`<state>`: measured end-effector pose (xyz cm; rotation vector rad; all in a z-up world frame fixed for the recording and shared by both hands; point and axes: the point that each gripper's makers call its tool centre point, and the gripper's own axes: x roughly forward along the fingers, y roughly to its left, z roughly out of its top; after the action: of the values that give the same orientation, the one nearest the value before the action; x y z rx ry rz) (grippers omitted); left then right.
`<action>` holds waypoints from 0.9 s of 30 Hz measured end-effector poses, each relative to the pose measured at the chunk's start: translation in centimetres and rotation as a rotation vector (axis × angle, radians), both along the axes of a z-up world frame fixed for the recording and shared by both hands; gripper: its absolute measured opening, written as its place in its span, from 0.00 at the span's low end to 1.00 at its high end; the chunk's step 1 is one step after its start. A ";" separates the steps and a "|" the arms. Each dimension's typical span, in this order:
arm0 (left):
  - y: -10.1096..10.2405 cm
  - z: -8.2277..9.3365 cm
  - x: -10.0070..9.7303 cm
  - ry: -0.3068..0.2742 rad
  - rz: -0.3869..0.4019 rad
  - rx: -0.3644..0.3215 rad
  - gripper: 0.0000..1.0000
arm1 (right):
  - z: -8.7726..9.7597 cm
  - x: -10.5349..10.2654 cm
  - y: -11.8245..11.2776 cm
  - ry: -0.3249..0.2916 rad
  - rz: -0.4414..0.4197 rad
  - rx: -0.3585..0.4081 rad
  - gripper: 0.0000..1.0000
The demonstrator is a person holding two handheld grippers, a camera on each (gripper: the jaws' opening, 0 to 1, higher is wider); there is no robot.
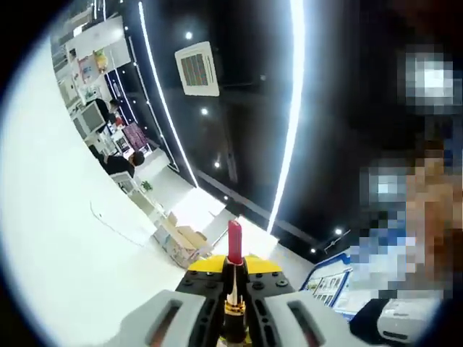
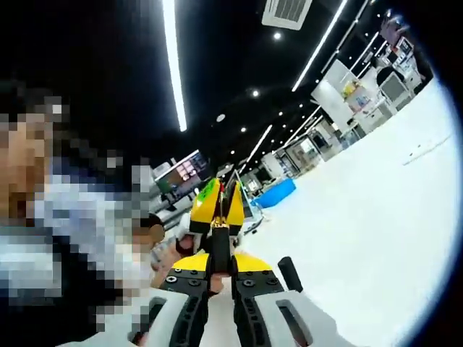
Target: Unscrew the lipstick cap, remove the lipstick, and put the cap back on the lipstick
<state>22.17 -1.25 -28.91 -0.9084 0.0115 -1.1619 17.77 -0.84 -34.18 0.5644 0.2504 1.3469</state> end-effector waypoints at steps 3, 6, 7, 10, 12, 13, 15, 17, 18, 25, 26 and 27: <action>-0.5 -0.4 -0.2 -0.025 -0.002 0.052 0.09 | -0.5 -0.2 0.2 -0.036 0.001 -0.052 0.10; -1.2 -1.1 -0.5 -0.075 0.004 0.146 0.09 | -1.7 -0.2 0.4 -0.089 -0.007 -0.138 0.10; -1.3 -1.2 -0.6 -0.086 0.006 0.159 0.09 | -2.0 -0.2 0.4 -0.109 -0.013 -0.161 0.10; -1.8 -1.3 -0.9 -0.113 -0.001 0.197 0.09 | -2.3 -0.5 0.7 -0.139 -0.009 -0.200 0.10; -2.0 -1.2 -1.2 -0.136 -0.004 0.222 0.09 | -2.4 -0.4 0.6 -0.142 -0.004 -0.208 0.10; -2.1 -1.3 -1.3 -0.151 -0.005 0.241 0.09 | -2.5 -0.4 0.7 -0.145 -0.003 -0.212 0.10; -2.3 -1.5 -1.5 -0.177 -0.011 0.293 0.09 | -2.7 -0.4 0.7 -0.147 0.000 -0.222 0.10; -2.5 -1.5 -1.7 -0.205 -0.009 0.318 0.09 | -2.8 -0.4 0.8 -0.154 0.000 -0.234 0.10; -2.6 -1.5 -1.8 -0.213 -0.009 0.327 0.09 | -2.9 -0.4 0.8 -0.158 0.000 -0.241 0.10; -2.6 -1.7 -1.6 -0.230 0.000 0.341 0.09 | -3.3 -0.3 0.7 -0.202 0.016 -0.278 0.12; -2.6 -1.8 -1.6 -0.237 0.004 0.351 0.09 | -3.3 -0.3 0.7 -0.212 0.013 -0.288 0.15; -2.6 -1.8 -1.6 -0.242 0.006 0.357 0.09 | -3.4 -0.2 0.7 -0.224 0.004 -0.300 0.18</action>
<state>20.54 -3.88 -30.71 -0.4502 0.0186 -1.2106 17.59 -0.11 -37.56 0.1608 0.2640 1.3334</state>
